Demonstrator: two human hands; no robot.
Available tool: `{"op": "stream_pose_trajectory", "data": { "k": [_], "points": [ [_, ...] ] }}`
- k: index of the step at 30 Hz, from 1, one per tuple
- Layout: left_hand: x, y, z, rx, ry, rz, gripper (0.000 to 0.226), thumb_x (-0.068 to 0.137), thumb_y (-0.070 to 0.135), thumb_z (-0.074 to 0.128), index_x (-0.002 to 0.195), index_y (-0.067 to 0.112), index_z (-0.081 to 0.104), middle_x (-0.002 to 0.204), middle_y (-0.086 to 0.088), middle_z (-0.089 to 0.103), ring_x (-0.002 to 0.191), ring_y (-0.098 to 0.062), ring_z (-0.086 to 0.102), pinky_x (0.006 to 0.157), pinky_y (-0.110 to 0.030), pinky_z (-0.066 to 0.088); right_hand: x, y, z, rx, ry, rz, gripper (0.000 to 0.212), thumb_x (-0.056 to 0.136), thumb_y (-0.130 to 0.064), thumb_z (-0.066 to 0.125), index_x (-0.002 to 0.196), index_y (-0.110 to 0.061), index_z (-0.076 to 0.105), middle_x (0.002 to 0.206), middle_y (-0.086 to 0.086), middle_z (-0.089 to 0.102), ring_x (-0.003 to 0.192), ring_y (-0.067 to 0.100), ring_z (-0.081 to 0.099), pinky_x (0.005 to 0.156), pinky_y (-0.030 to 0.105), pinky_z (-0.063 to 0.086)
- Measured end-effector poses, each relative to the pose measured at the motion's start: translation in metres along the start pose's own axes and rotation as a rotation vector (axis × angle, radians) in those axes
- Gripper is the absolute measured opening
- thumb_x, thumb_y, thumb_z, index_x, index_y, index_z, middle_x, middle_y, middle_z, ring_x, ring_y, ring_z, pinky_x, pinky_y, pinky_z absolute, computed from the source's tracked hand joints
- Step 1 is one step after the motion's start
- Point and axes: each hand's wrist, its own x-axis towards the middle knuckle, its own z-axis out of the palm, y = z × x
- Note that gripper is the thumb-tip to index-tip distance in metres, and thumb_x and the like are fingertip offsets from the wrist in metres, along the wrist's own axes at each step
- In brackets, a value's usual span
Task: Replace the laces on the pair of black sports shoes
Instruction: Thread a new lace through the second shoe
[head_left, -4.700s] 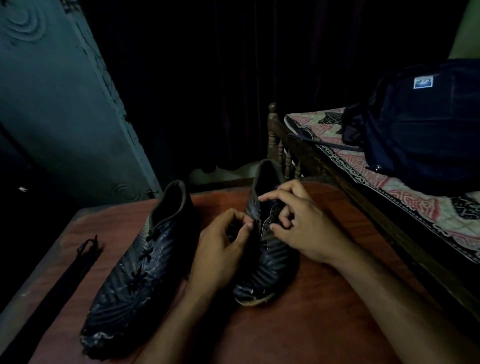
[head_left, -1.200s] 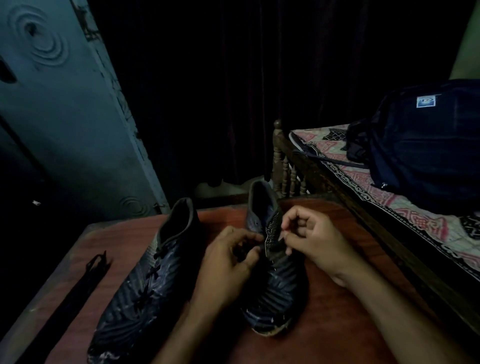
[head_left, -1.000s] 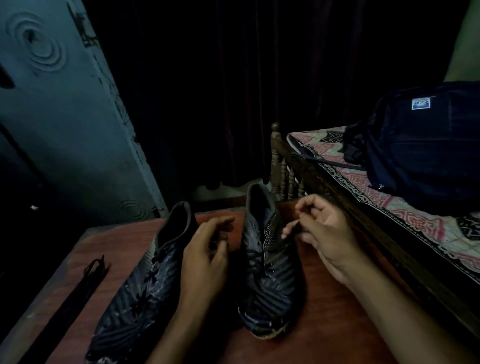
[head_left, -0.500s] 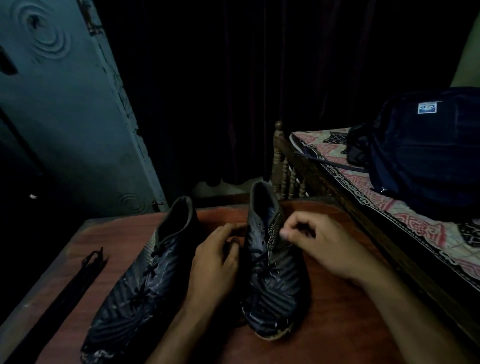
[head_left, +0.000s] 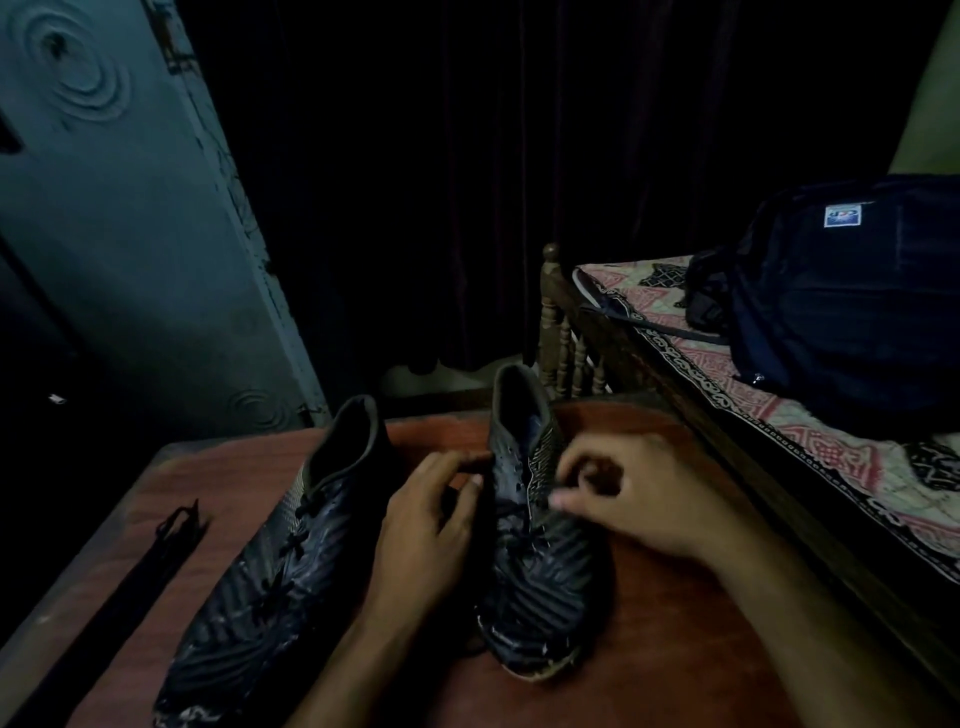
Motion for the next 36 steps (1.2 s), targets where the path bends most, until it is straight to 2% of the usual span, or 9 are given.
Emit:
{"op": "stream_pose_trajectory", "data": {
  "k": [3,7,10,14,23,27,30,33,36],
  "points": [
    [0.002,-0.001,0.0,-0.065,-0.002,-0.033,0.018,0.102,0.02,0.062,0.104,0.035,0.073,0.102,0.015,0.071,0.087,-0.005,0.067,0.081,-0.038,0.058,-0.001,-0.003,-0.002,-0.033,-0.099,-0.078,0.008,0.085,-0.035,0.077,0.083,-0.034,0.07,0.08,-0.01,0.068,0.08,0.005,0.063,0.068,0.023,0.046],
    [0.003,-0.003,0.001,-0.091,-0.022,-0.063,0.018,0.1,0.021,0.065,0.103,0.037,0.074,0.096,0.017,0.071,0.08,-0.001,0.065,0.075,-0.026,0.052,0.002,0.002,0.004,-0.012,0.147,-0.076,0.007,0.095,-0.031,0.064,0.088,-0.031,0.062,0.093,-0.013,0.062,0.093,0.0,0.054,0.076,0.016,0.04],
    [0.003,-0.002,-0.001,-0.1,-0.041,-0.068,0.015,0.102,0.028,0.062,0.101,0.034,0.076,0.097,0.015,0.073,0.082,-0.003,0.066,0.074,-0.023,0.05,0.007,0.003,0.018,0.371,0.337,0.116,0.011,0.102,-0.029,0.054,0.091,-0.03,0.056,0.092,-0.01,0.067,0.088,0.005,0.066,0.079,0.026,0.053],
    [0.001,0.006,-0.004,-0.158,-0.09,-0.081,0.011,0.098,0.036,0.066,0.103,0.034,0.076,0.083,0.007,0.075,0.074,-0.008,0.069,0.064,-0.023,0.052,0.012,-0.008,0.021,0.887,0.517,0.261,0.012,0.108,-0.017,0.041,0.098,-0.016,0.048,0.087,0.013,0.068,0.074,0.028,0.072,0.057,0.034,0.056],
    [0.004,0.001,-0.007,-0.02,-0.091,0.017,0.008,0.086,0.034,0.08,0.088,0.041,0.076,0.078,0.019,0.065,0.072,0.0,0.061,0.065,-0.012,0.042,0.01,-0.007,0.005,1.266,0.712,0.407,0.014,0.11,-0.024,0.034,0.106,-0.019,0.047,0.061,0.001,0.062,0.054,0.016,0.061,0.055,0.035,0.054],
    [0.005,0.0,-0.007,0.024,-0.051,0.011,0.022,0.088,0.033,0.078,0.068,0.035,0.069,0.076,0.016,0.054,0.07,-0.001,0.054,0.061,-0.012,0.038,0.012,-0.003,0.005,1.191,0.744,0.403,0.011,0.109,-0.022,0.039,0.105,-0.018,0.048,0.062,-0.001,0.048,0.048,0.013,0.045,0.052,0.032,0.044],
    [0.005,-0.002,-0.004,0.017,-0.07,-0.008,0.026,0.089,0.038,0.075,0.068,0.03,0.064,0.076,0.009,0.053,0.071,-0.005,0.056,0.062,-0.014,0.039,0.01,0.002,0.011,0.796,0.7,0.237,0.01,0.105,-0.02,0.048,0.096,-0.02,0.051,0.061,-0.008,0.048,0.05,0.01,0.042,0.054,0.031,0.036],
    [0.003,-0.004,-0.002,0.023,-0.085,0.008,0.025,0.093,0.042,0.07,0.073,0.028,0.062,0.081,0.006,0.056,0.076,-0.011,0.058,0.066,-0.027,0.048,0.008,0.005,0.02,0.22,0.43,0.094,0.014,0.095,-0.037,0.052,0.087,-0.027,0.056,0.078,-0.012,0.063,0.07,0.002,0.057,0.066,0.025,0.045],
    [0.004,-0.005,-0.002,0.041,-0.06,0.015,0.024,0.096,0.037,0.068,0.076,0.025,0.061,0.081,0.007,0.06,0.074,-0.007,0.059,0.066,-0.028,0.046,0.006,0.006,0.021,0.086,0.213,0.05,0.02,0.084,-0.047,0.062,0.081,-0.027,0.059,0.083,-0.012,0.065,0.082,0.001,0.062,0.076,0.024,0.05]
  ]
}}
